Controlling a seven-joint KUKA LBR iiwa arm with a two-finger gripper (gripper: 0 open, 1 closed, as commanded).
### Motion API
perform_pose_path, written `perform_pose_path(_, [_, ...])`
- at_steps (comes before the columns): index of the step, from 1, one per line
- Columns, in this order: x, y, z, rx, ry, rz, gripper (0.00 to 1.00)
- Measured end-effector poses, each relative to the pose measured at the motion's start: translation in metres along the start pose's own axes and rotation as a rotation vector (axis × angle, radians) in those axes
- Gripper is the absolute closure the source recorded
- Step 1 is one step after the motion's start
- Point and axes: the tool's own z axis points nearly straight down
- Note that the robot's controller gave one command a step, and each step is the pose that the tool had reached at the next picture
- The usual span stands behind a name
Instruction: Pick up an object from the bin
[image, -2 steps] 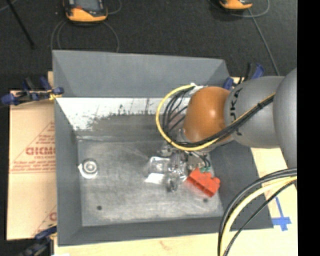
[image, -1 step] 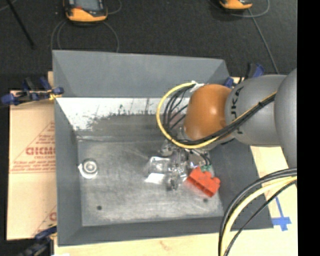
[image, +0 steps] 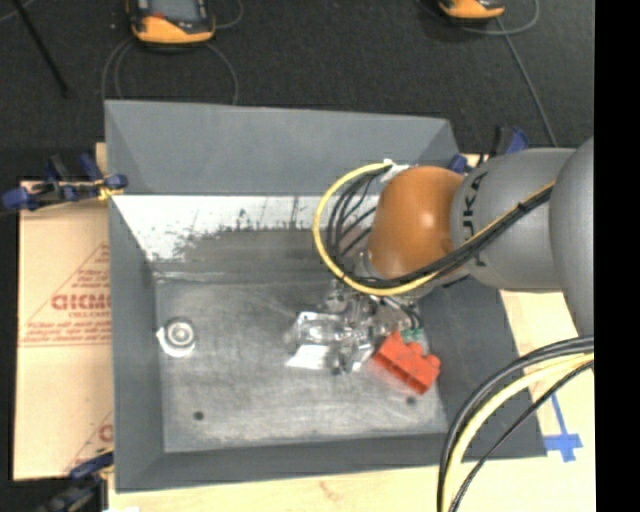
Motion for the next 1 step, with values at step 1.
perform_pose_path(1, [-0.0033,-0.0025,-0.1174,0.000,0.007,0.007,1.00])
